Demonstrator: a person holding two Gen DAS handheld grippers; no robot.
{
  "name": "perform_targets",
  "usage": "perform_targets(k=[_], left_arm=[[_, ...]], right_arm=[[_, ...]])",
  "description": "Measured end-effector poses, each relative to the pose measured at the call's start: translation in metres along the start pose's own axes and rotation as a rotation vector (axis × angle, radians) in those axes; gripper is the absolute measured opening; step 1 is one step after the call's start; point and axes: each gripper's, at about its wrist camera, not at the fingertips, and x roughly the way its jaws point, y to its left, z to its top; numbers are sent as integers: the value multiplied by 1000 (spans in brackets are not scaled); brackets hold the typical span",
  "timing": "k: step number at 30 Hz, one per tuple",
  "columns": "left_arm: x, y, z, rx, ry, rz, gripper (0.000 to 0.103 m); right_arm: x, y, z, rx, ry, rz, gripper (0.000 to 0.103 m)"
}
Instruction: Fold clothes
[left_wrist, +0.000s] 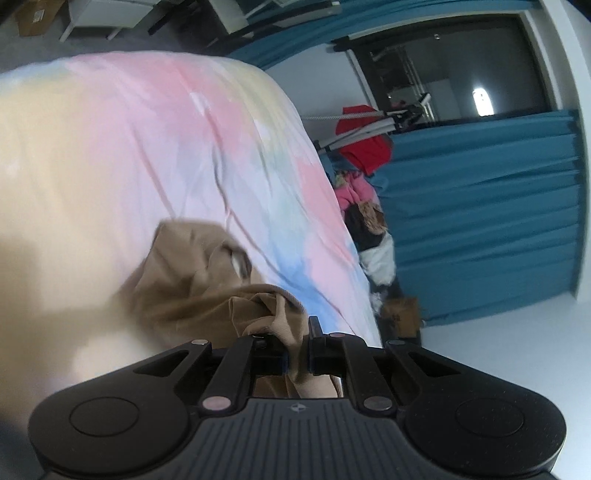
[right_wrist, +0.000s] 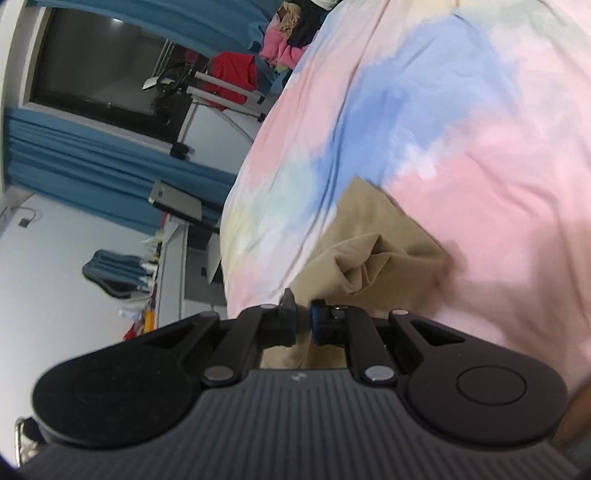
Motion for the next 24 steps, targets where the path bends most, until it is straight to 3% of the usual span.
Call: perform_targets(k=[6,12,18,21,22,24], left_arm=[[80,-4,46,80,-12,86,11],[147,22,61,226,-21,97,13],[173,32,57,319,-14,143,14],[170,25,51,380,-30,140,24],[168,22,48,404,-35,135,34],[161,15,41,456,-43,130,48]], right_arm=[[76,7,39,39,-1,-45,12],[143,-12,53,-114,-1,-77,12],[164,-30,56,-164,25,-54,13],[156,-18,51,-261,3,-11,15],[154,-14,49,-293,-5,4,21],[149,-7,45,-358,-20,33,49]])
